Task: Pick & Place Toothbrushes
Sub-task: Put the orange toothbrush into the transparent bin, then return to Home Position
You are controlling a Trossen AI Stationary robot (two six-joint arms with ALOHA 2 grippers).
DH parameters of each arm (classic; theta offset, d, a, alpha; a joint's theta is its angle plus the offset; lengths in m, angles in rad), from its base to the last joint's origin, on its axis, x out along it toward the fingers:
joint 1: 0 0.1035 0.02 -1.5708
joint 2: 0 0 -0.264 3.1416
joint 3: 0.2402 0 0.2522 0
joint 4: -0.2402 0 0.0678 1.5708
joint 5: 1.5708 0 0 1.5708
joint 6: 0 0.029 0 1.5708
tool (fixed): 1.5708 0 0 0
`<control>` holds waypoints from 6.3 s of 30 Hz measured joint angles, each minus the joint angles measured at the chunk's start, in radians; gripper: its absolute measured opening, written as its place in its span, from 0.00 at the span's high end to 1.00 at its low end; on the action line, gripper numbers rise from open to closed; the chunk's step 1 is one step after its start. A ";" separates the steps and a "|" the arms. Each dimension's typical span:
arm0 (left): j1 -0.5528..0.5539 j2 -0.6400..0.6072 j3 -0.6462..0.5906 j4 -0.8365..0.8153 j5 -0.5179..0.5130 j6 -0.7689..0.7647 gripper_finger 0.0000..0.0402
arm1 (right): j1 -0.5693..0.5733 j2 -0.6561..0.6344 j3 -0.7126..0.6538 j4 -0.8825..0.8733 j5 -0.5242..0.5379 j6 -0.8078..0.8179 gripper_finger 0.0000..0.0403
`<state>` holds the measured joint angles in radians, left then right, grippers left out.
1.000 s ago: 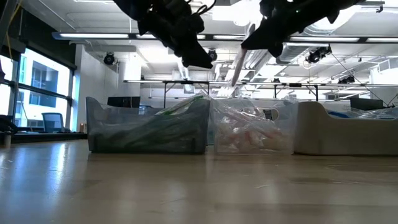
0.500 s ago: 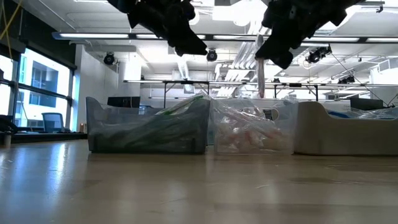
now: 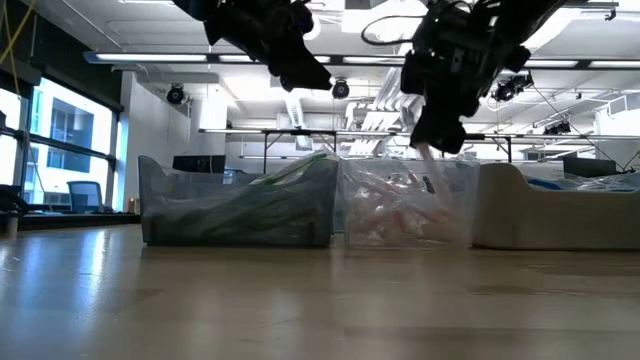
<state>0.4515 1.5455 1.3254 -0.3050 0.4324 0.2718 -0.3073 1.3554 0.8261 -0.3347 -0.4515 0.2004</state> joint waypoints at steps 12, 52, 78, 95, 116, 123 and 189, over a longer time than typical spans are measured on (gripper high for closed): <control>0.000 0.000 0.000 -0.021 0.000 -0.015 0.56 | -0.010 0.003 0.000 0.023 0.130 -0.047 0.70; -0.109 0.000 0.000 0.102 -0.254 -0.038 0.80 | -0.009 -0.139 0.000 0.436 0.241 -0.337 1.00; -0.112 -0.441 -0.467 0.328 -0.346 -0.017 1.00 | -0.010 -0.465 -0.153 0.330 0.326 -0.339 1.00; -0.112 -0.881 -0.804 0.373 -0.499 -0.086 1.00 | -0.010 -0.810 -0.299 0.244 0.411 -0.275 1.00; -0.112 -1.178 -1.067 0.444 -0.541 -0.105 1.00 | -0.010 -1.053 -0.306 0.012 0.491 -0.218 1.00; -0.112 -1.242 -1.107 0.443 -0.540 -0.100 1.00 | -0.010 -1.112 -0.306 -0.050 0.505 -0.178 1.00; -0.112 -1.275 -1.133 0.462 -0.518 -0.116 1.00 | -0.009 -1.340 -0.777 0.270 0.233 -0.099 1.00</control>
<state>0.3399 0.2703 0.1925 0.1566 -0.0858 0.1558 -0.3161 0.0158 0.0486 -0.0642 -0.2182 0.1009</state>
